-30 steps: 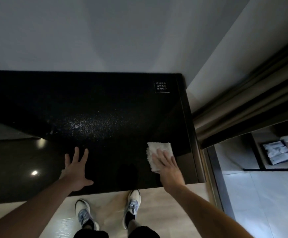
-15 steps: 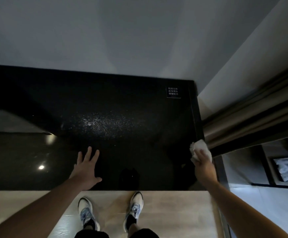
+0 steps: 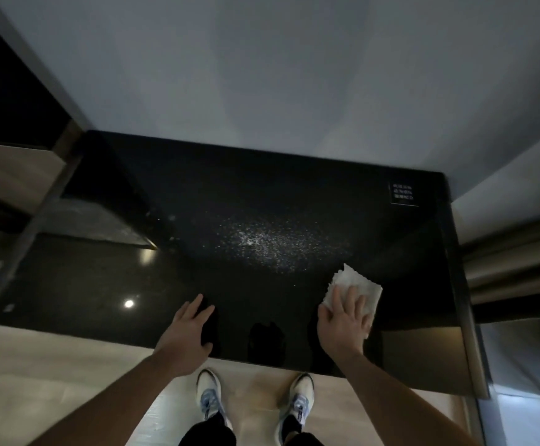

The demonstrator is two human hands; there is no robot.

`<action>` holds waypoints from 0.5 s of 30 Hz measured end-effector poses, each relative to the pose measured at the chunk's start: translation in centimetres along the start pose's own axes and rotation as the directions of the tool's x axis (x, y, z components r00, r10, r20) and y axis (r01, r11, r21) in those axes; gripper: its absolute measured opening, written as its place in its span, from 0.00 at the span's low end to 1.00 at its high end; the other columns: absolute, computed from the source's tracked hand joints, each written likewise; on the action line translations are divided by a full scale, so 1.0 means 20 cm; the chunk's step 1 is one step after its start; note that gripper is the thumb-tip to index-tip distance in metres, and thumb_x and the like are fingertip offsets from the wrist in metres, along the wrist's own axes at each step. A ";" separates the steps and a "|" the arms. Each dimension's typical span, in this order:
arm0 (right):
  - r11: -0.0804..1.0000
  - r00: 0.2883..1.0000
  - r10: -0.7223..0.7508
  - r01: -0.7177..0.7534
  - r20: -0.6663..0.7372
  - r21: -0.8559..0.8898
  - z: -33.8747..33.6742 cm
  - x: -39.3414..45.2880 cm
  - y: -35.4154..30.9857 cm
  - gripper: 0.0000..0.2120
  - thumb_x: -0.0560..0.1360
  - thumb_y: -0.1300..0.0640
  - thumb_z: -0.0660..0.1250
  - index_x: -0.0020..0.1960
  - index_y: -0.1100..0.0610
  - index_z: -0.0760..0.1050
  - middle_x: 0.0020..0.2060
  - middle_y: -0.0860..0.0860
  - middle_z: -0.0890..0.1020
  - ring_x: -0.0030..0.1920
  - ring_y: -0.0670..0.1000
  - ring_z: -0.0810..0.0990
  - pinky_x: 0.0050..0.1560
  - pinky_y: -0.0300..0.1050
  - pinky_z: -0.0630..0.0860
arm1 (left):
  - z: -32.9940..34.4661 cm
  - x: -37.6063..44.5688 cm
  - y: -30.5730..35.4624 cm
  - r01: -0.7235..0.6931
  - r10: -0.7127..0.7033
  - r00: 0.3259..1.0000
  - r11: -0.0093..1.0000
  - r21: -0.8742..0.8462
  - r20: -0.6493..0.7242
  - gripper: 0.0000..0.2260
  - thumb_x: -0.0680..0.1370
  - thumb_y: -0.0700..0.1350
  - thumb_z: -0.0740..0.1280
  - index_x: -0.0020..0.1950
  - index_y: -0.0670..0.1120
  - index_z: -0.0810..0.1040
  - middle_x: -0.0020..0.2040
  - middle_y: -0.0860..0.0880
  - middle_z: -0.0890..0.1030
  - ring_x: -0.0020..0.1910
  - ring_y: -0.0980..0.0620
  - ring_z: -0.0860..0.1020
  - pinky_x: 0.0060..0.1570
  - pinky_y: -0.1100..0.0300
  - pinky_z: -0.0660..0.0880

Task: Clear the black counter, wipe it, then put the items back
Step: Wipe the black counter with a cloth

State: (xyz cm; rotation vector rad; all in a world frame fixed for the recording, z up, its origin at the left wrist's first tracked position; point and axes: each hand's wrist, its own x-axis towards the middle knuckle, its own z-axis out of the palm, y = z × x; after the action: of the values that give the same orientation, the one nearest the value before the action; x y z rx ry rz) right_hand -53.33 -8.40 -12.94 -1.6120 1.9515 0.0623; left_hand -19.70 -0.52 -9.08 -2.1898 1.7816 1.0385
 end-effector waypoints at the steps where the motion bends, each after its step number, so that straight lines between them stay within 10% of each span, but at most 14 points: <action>1: 1.000 1.000 -0.018 0.017 0.022 0.020 0.04 -0.01 -0.10 0.32 0.85 0.39 0.48 0.85 0.45 0.40 0.83 0.53 0.37 0.82 0.59 0.32 0.79 0.63 0.32 | -0.03 0.00 -0.07 0.018 -0.018 1.000 1.000 0.008 0.001 0.38 0.78 0.51 0.69 0.84 0.54 0.54 0.84 0.53 0.43 0.83 0.47 0.44 0.78 0.52 0.59; 7: 0.994 0.993 -0.085 0.079 0.087 0.072 0.23 -0.03 -0.54 0.30 0.85 0.36 0.46 0.84 0.41 0.45 0.83 0.49 0.37 0.82 0.55 0.31 0.78 0.59 0.30 | -0.20 -0.01 -0.41 0.091 -0.093 0.994 0.995 0.040 0.052 0.40 0.78 0.51 0.70 0.84 0.55 0.51 0.84 0.52 0.40 0.83 0.44 0.43 0.79 0.48 0.60; 15: 0.996 0.991 -0.080 0.083 -0.104 0.023 0.19 0.06 -0.40 0.30 0.82 0.47 0.62 0.81 0.52 0.61 0.82 0.57 0.55 0.82 0.60 0.53 0.81 0.60 0.57 | -0.39 0.05 -0.69 0.116 -0.120 0.990 0.992 0.053 0.079 0.41 0.77 0.50 0.70 0.84 0.55 0.50 0.84 0.51 0.39 0.83 0.43 0.44 0.78 0.46 0.63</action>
State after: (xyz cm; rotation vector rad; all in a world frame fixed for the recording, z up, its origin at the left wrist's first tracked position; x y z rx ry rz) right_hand -44.63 -10.00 -13.96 -1.7052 1.9523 -0.0816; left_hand -3.82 -1.24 -8.11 -2.1614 1.6046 1.0320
